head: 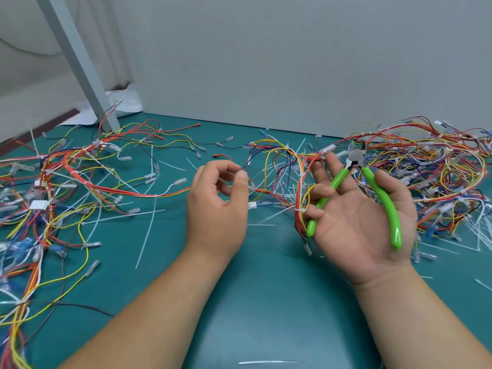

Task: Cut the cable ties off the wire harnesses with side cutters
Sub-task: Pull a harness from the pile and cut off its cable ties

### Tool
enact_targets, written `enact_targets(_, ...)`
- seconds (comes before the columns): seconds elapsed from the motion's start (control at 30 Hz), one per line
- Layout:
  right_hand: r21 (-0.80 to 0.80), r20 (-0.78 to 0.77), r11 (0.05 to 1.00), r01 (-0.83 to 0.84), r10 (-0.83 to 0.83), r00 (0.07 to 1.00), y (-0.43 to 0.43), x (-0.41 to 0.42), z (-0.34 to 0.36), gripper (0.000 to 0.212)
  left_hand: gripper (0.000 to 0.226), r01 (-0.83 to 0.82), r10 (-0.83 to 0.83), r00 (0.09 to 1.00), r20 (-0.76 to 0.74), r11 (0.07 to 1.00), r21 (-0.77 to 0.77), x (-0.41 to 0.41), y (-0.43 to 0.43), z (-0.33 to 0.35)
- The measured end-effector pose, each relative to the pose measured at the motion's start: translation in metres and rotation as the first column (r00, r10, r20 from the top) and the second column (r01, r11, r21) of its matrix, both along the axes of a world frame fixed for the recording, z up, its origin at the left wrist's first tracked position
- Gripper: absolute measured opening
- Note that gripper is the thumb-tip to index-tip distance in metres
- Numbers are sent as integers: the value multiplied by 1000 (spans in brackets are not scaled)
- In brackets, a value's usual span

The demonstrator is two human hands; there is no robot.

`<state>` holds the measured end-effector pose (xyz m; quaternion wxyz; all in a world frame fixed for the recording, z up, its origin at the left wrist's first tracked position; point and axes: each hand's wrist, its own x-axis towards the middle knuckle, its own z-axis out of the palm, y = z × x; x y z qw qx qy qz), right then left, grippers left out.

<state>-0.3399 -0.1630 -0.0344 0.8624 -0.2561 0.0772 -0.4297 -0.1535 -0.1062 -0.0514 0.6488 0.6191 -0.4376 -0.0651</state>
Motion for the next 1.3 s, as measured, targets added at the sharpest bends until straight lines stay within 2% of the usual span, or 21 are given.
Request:
enact_targets(0.13,-2,18,1000,1,-1,1000,0,-1,0,67,16,12,0,985,-172,997,73,0,-4,-1)
enact_targets(0.27,12,25,1000,29,-29,999,0,-1,0,64,33,85,-61,977,-205,990,111,0,-5,-5)
enact_targets(0.37,8,27,999,35,-35,999,0,-2,0,64,43,83,-74,994,-82,990,114,-2,-1,-7)
enact_targets(0.47,-6,49,1000,20,-20,999,1,-3,1,61,37,28,-50,995,87,972,233,0,1,-8)
enact_targets(0.6,-2,79,1000,25,-25,997,-1,-6,1,57,38,-116,-46,956,290,848,517,3,-3,-14)
enact_targets(0.7,-3,91,999,39,-39,995,-2,-8,0,63,42,-201,-62,914,402,789,580,3,-3,-16)
enact_targets(0.77,-11,108,999,43,-42,993,-3,-10,0,65,35,-260,-69,882,466,753,605,3,-4,-17)
enact_targets(0.83,-21,120,999,35,-32,992,-5,-11,0,65,18,-305,-42,869,493,739,600,4,-5,-16)
enact_targets(0.93,-21,128,999,31,-28,991,-7,-12,-1,64,8,-298,52,909,414,776,556,6,-6,-12)
enact_targets(1.1,5,112,997,72,-72,991,-9,-11,-3,63,11,-359,277,926,256,857,371,20,-2,-6)
enact_targets(1.3,19,118,996,93,-94,989,-8,-13,0,67,20,-334,245,929,277,878,342,17,1,-3)
